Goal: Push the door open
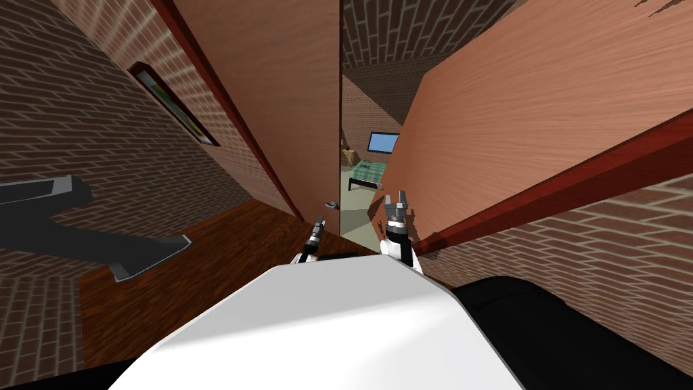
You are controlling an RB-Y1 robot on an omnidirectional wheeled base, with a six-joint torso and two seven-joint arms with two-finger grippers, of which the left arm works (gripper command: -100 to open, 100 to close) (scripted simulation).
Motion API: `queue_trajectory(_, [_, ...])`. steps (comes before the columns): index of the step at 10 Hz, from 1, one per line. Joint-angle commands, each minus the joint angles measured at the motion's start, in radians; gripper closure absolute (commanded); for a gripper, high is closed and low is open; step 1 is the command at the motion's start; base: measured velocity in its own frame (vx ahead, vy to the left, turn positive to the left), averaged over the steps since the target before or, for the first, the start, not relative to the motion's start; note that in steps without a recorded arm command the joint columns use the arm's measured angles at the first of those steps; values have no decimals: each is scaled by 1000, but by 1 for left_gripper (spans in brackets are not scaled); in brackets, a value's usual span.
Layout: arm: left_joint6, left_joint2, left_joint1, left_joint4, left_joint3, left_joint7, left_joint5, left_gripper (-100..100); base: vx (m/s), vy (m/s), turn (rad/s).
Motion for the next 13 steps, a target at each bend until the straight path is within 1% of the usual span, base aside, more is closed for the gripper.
queue_trajectory(1, [-9,-4,-10,42,-13,3,0,-100,72,105,-93])
queue_trajectory(2, [-18,-6,-19,86,-27,7,0,-100,81,133,-128])
queue_trajectory(4, [-26,-8,-29,127,-41,11,0,-100,88,130,-99])
queue_trajectory(5, [-33,-11,-37,162,-52,14,0,-100,99,124,-111])
queue_trajectory(7, [-42,-14,-46,206,-66,18,0,-100,75,109,-77])
queue_trajectory(9, [-48,-17,-53,238,-77,21,0,-100,78,101,-67])
queue_trajectory(10, [-48,-16,-55,231,-72,21,1,-100,31,52,-16])
queue_trajectory(11, [-55,-13,-58,243,-69,20,2,-100,111,-29,-32])
queue_trajectory(13, [-61,-13,-60,252,-65,19,3,-100,172,-45,-22])
